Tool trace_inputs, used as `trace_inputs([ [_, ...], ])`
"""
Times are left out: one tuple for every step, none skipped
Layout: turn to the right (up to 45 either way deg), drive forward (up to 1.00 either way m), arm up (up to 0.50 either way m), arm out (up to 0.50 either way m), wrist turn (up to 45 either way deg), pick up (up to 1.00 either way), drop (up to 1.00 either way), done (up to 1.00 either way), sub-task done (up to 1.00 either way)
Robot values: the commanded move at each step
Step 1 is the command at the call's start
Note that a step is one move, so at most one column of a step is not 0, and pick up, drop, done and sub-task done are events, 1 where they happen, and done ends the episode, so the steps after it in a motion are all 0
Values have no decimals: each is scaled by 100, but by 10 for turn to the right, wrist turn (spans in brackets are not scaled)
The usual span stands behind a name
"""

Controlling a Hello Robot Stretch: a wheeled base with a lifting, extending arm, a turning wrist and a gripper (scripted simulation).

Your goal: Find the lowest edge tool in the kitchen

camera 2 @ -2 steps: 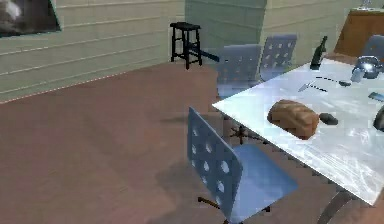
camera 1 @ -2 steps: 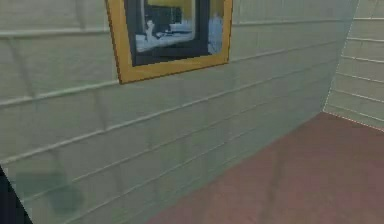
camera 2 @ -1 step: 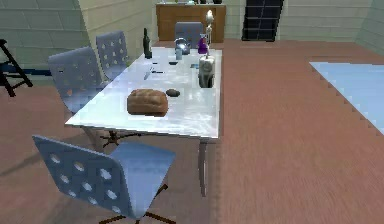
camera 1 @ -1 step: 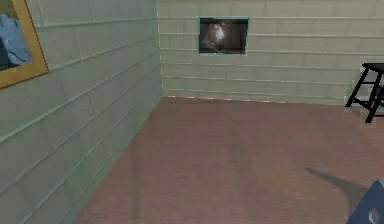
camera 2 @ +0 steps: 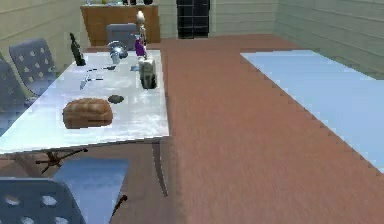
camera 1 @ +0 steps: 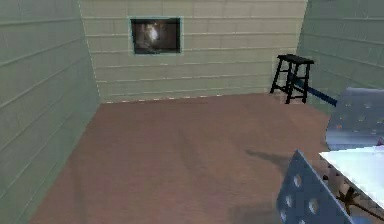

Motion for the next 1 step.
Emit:
trace_inputs([
  [0, 40, 0, 0, 0, 0, 0, 0, 0],
])
